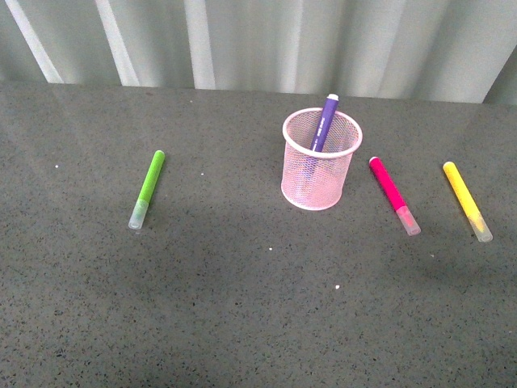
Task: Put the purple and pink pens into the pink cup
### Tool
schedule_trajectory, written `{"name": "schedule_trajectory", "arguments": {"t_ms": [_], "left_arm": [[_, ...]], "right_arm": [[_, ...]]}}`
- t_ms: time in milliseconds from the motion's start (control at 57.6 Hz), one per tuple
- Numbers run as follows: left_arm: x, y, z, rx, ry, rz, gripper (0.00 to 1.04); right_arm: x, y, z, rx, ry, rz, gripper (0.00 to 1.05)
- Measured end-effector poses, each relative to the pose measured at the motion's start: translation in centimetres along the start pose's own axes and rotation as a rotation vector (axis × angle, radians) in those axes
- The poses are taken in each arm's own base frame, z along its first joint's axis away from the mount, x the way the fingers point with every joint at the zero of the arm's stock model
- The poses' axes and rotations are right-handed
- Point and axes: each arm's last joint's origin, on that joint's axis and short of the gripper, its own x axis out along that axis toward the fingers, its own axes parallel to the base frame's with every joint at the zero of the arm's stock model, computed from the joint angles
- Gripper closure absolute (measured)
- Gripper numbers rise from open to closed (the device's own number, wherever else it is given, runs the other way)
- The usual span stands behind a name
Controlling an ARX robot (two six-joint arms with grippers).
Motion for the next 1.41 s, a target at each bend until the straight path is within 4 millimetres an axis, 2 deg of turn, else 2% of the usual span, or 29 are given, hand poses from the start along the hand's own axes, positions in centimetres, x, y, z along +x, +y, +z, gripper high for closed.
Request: {"name": "schedule_trajectory", "arguments": {"t_ms": [191, 330, 365, 469, 573, 625, 695, 764, 834, 938, 1077, 1233, 1407], "left_arm": [[0.0, 0.0, 0.0, 0.000, 0.000, 0.000, 0.34], [0.0, 0.0, 0.0, 0.000, 0.000, 0.000, 0.11], [0.0, 0.0, 0.0, 0.001, 0.000, 0.000, 0.05], [0.0, 0.0, 0.0, 0.000, 0.000, 0.000, 0.07], [0.0, 0.0, 0.0, 0.000, 0.000, 0.000, 0.07], [0.0, 0.0, 0.0, 0.000, -0.001, 0.000, 0.07], [0.0, 0.0, 0.0, 0.001, 0.000, 0.000, 0.07], [0.0, 0.0, 0.0, 0.001, -0.001, 0.000, 0.07], [0.0, 0.0, 0.0, 0.001, 0.000, 0.000, 0.07], [0.0, 0.0, 0.0, 0.001, 0.000, 0.000, 0.07], [0.0, 0.0, 0.0, 0.000, 0.000, 0.000, 0.07], [0.0, 0.0, 0.0, 0.000, 0.000, 0.000, 0.07], [0.0, 0.0, 0.0, 0.001, 0.000, 0.000, 0.07]], "right_arm": [[0.0, 0.0, 0.0, -0.001, -0.001, -0.005, 0.07], [1.3, -1.1, 2.4, -0.020, -0.191, -0.273, 0.07], [2.0, -1.6, 2.9, -0.018, -0.208, -0.300, 0.07], [5.5, -3.3, 5.4, 0.008, -0.211, -0.342, 0.07], [10.9, -4.9, 6.2, 0.040, -0.070, -0.372, 0.07], [15.1, -5.8, 4.9, 0.070, 0.098, -0.376, 0.07], [18.3, -6.4, 2.9, 0.100, 0.263, -0.394, 0.07], [22.3, -6.7, -0.1, 0.137, 0.471, -0.390, 0.07], [24.2, -6.0, -2.0, 0.138, 0.578, -0.357, 0.07], [25.8, -3.7, -4.6, 0.096, 0.693, -0.283, 0.07], [26.3, 0.2, -7.3, 0.000, 0.792, -0.167, 0.07], [26.7, 3.5, -8.9, -0.059, 0.839, -0.051, 0.07], [27.4, 5.1, -9.7, -0.078, 0.851, 0.031, 0.07]]}}
